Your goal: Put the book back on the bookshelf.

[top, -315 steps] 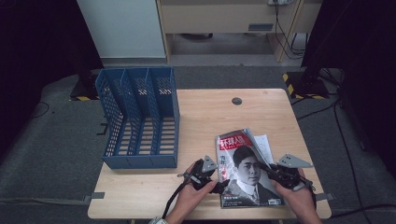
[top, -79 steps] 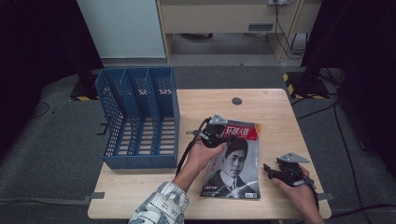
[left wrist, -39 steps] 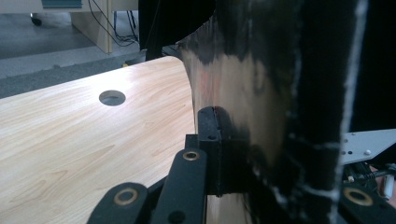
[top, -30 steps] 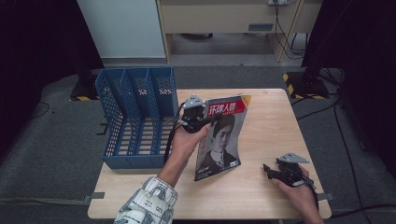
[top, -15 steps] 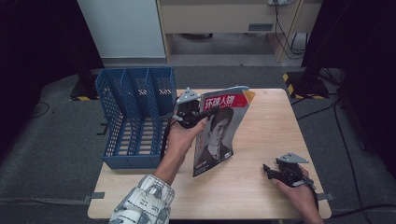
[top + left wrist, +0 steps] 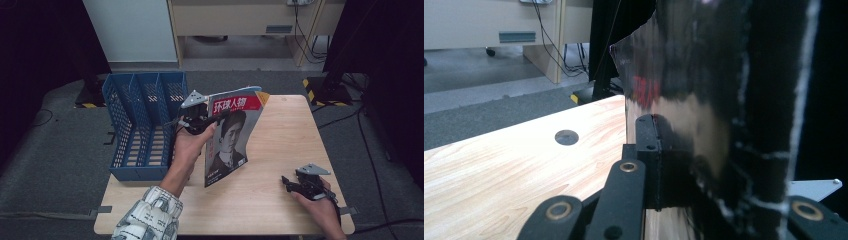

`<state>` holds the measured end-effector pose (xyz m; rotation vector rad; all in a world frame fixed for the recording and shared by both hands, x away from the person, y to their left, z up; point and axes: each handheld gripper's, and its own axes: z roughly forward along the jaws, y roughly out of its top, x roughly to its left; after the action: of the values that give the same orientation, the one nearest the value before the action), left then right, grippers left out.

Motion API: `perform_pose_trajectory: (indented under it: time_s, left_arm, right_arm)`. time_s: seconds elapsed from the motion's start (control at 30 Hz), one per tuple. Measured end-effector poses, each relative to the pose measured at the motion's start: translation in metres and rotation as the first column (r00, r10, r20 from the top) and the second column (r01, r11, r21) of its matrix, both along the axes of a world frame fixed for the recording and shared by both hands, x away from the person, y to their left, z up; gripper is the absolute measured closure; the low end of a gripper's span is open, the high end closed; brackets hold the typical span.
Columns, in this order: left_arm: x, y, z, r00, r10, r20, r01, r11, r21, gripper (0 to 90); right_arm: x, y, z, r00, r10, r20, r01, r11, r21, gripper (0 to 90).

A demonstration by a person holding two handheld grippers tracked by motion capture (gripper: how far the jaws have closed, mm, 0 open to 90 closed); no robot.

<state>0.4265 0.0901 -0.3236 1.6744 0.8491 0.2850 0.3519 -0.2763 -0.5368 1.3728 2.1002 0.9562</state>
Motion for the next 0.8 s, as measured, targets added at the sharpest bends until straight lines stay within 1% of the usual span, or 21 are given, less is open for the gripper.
perform_pose_trajectory:
  time_s: [0.2, 0.5, 0.8]
  left_arm:
    - [-0.001, 0.004, 0.004, 1.0000, 0.007, 0.006, -0.007, 1.0000, 0.000, 86.5]
    - [-0.003, 0.012, 0.012, 0.9997, 0.021, 0.016, -0.020, 0.9997, -0.013, 86.5]
    - [-0.004, 0.021, 0.017, 0.9994, 0.031, 0.016, -0.030, 0.9992, -0.025, 86.5]
  right_arm:
    - [0.000, 0.000, 0.000, 1.0000, 0.004, 0.002, -0.004, 1.000, -0.001, 36.1]
    - [0.000, 0.000, 0.000, 1.0000, 0.004, 0.003, -0.004, 1.000, -0.001, 36.2]
    - [-0.001, 0.001, 0.000, 1.0000, 0.005, 0.000, -0.005, 1.000, 0.003, 36.1]
